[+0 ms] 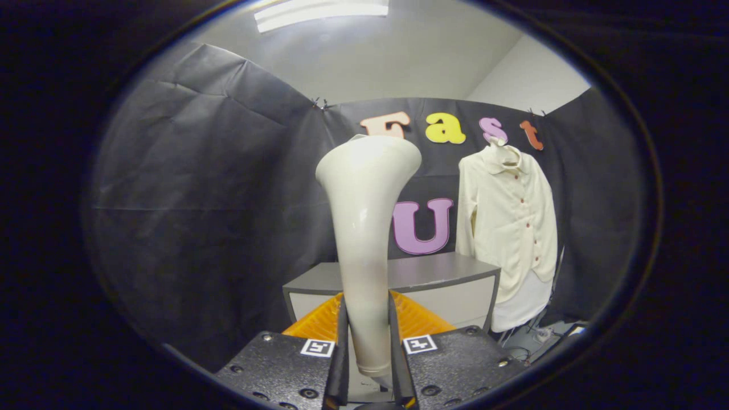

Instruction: Iron the clothes twice with a garment steamer, once on the left side and once on the right side.

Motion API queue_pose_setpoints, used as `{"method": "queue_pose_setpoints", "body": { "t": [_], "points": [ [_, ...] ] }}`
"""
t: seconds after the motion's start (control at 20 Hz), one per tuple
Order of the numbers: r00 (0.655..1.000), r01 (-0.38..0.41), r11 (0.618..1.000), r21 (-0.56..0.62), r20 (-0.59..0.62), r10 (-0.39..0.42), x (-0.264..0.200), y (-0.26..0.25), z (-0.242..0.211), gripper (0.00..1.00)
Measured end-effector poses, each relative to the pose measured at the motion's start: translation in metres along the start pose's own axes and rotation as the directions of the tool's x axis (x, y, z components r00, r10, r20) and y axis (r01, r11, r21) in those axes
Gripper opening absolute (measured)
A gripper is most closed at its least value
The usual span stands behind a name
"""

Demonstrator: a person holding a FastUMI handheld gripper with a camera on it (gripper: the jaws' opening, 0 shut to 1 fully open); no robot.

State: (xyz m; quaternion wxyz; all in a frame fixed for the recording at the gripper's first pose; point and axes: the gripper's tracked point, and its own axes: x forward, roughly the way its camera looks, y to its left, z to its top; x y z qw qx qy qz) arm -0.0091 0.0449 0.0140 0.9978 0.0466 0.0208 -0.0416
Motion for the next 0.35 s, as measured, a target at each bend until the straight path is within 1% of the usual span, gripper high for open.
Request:
{"method": "queue_pose_setpoints", "body": {
  "t": [0.35],
  "points": [
    [1.0, 0.024, 1.0, -0.008, 0.011, -0.024, -0.0038, -0.0057, 0.0013, 0.29]
  ]
}}
